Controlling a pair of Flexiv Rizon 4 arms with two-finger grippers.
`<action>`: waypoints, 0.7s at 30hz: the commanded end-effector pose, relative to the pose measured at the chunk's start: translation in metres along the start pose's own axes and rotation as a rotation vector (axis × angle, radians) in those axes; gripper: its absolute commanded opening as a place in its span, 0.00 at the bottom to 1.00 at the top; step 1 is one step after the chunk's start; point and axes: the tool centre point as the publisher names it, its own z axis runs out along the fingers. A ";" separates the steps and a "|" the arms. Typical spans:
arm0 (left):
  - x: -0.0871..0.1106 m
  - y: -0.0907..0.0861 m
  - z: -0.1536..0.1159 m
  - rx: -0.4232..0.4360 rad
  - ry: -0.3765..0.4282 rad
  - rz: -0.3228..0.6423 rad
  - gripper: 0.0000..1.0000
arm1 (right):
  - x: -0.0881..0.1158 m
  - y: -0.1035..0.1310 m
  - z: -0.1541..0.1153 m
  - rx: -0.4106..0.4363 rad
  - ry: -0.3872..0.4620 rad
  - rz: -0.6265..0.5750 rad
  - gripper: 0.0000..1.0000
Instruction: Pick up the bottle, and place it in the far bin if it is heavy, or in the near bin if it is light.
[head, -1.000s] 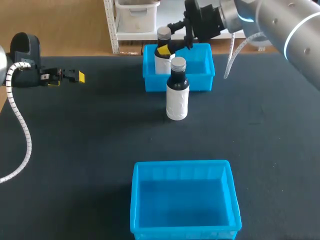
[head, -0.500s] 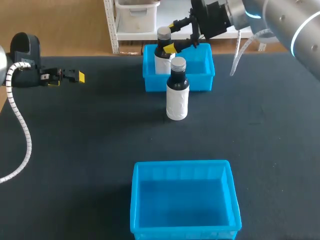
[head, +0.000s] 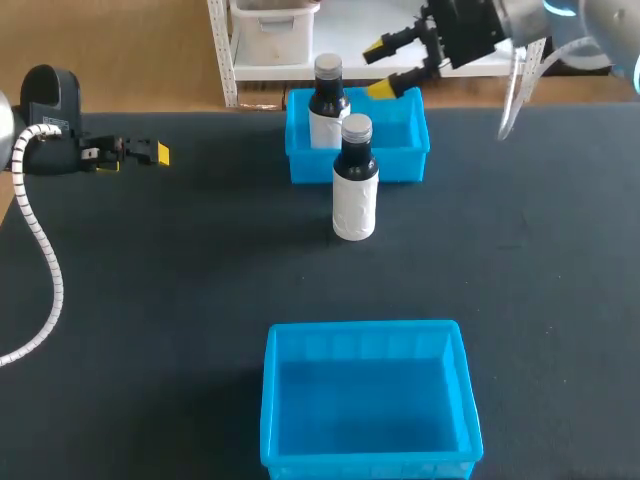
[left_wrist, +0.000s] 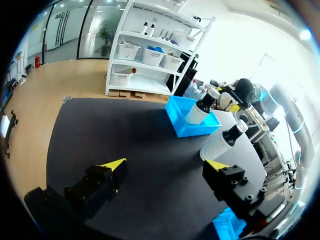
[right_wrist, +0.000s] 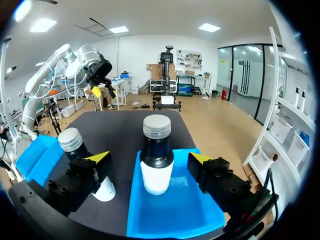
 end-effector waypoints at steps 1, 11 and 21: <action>0.000 0.000 0.000 0.000 0.000 0.000 1.00 | 0.007 0.004 -0.022 -0.080 -0.007 0.007 1.00; 0.000 0.000 0.000 0.000 0.000 0.000 1.00 | 0.014 0.034 -0.054 -0.004 -0.033 0.031 1.00; 0.000 0.000 0.000 0.000 0.000 0.000 1.00 | 0.009 0.065 -0.065 0.072 -0.061 0.035 1.00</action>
